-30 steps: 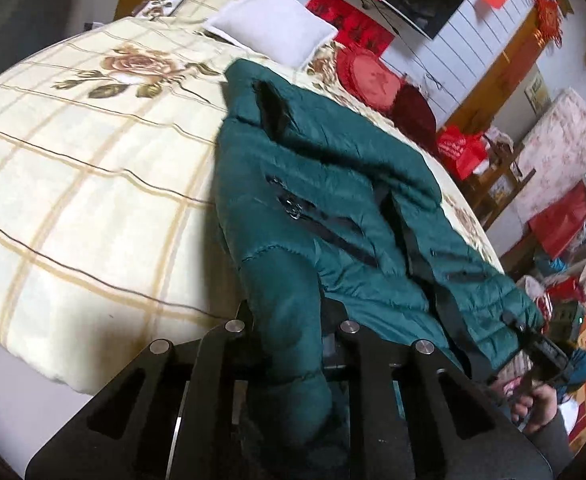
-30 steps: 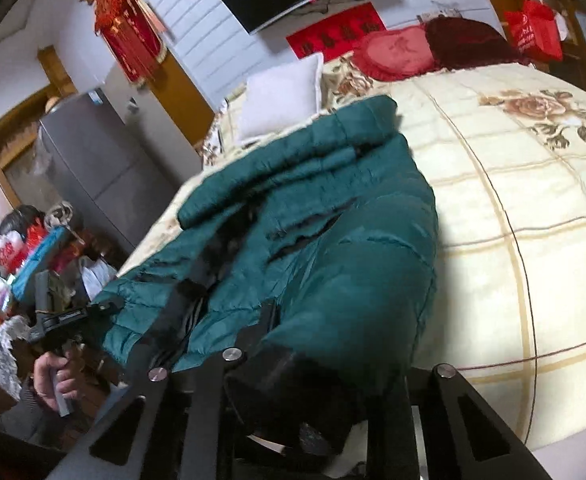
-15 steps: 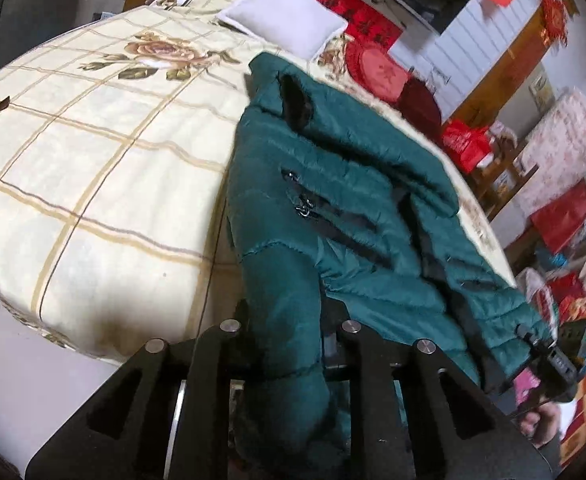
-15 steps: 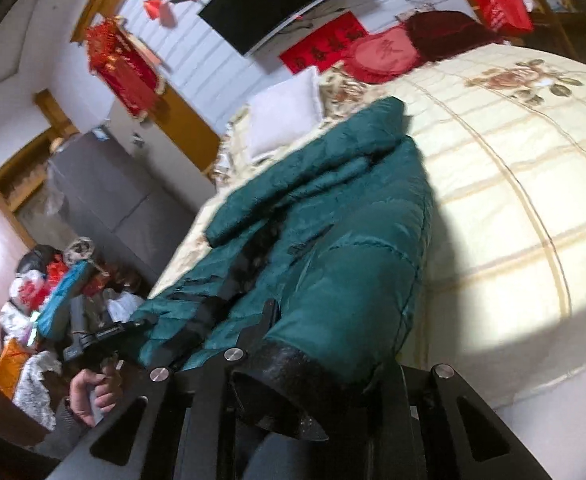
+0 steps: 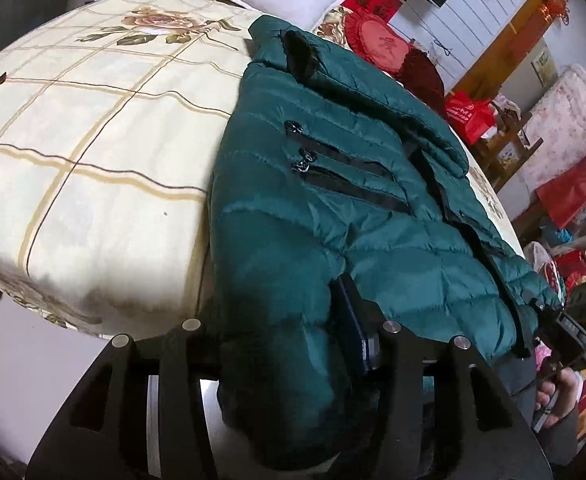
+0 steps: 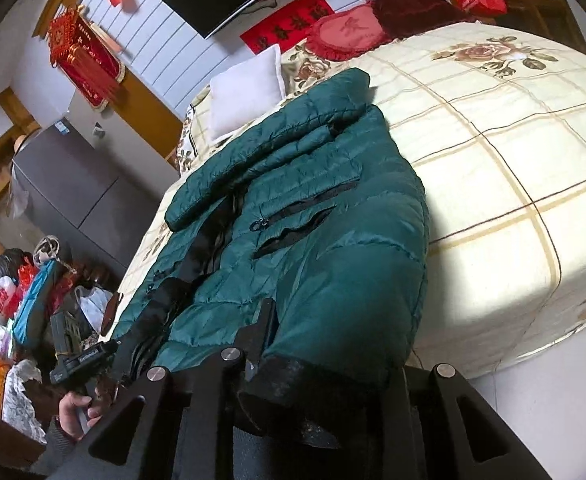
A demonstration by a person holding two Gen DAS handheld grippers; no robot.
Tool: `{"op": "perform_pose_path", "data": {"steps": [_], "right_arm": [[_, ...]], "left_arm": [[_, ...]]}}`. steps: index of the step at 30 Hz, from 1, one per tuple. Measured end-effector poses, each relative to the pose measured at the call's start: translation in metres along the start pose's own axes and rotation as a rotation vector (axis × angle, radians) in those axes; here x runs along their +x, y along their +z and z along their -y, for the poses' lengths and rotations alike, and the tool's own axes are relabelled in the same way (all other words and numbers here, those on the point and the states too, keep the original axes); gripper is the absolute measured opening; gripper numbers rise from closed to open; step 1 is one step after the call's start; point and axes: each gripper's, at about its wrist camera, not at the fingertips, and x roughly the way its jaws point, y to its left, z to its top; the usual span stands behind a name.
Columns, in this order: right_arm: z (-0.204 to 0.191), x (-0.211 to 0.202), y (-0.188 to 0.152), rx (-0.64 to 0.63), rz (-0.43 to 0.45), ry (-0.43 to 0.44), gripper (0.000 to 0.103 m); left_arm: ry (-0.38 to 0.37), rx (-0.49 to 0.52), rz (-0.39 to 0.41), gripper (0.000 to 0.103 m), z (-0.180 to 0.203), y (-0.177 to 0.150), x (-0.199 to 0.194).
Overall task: Fold large clothes
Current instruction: 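Lift the hem with both tools and fold it toward the collar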
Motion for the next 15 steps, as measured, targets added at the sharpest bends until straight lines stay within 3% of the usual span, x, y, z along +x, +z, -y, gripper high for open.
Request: {"op": "perform_pose_path", "data": {"steps": [4,5,9,15], "right_arm": [[-0.006,0.003,0.0,-0.029,-0.018,-0.031,0.028],[-0.008,0.003,0.001,-0.036,-0.018,-0.04,0.029],[-0.012,0.005,0.0,-0.054,-0.025,-0.062,0.029],[-0.017,0.001,-0.001,-0.09,0.012,-0.056,0.029]], "left_arm": [[-0.007,-0.013,0.013,0.042,0.001,-0.003,0.0],[-0.002,-0.013,0.019,0.029,0.002,-0.003,-0.001],[-0.002,-0.052,0.03,0.016,-0.001,-0.003,-0.007],[0.087,-0.008,0.06,0.014,0.014,-0.004,-0.011]]}}
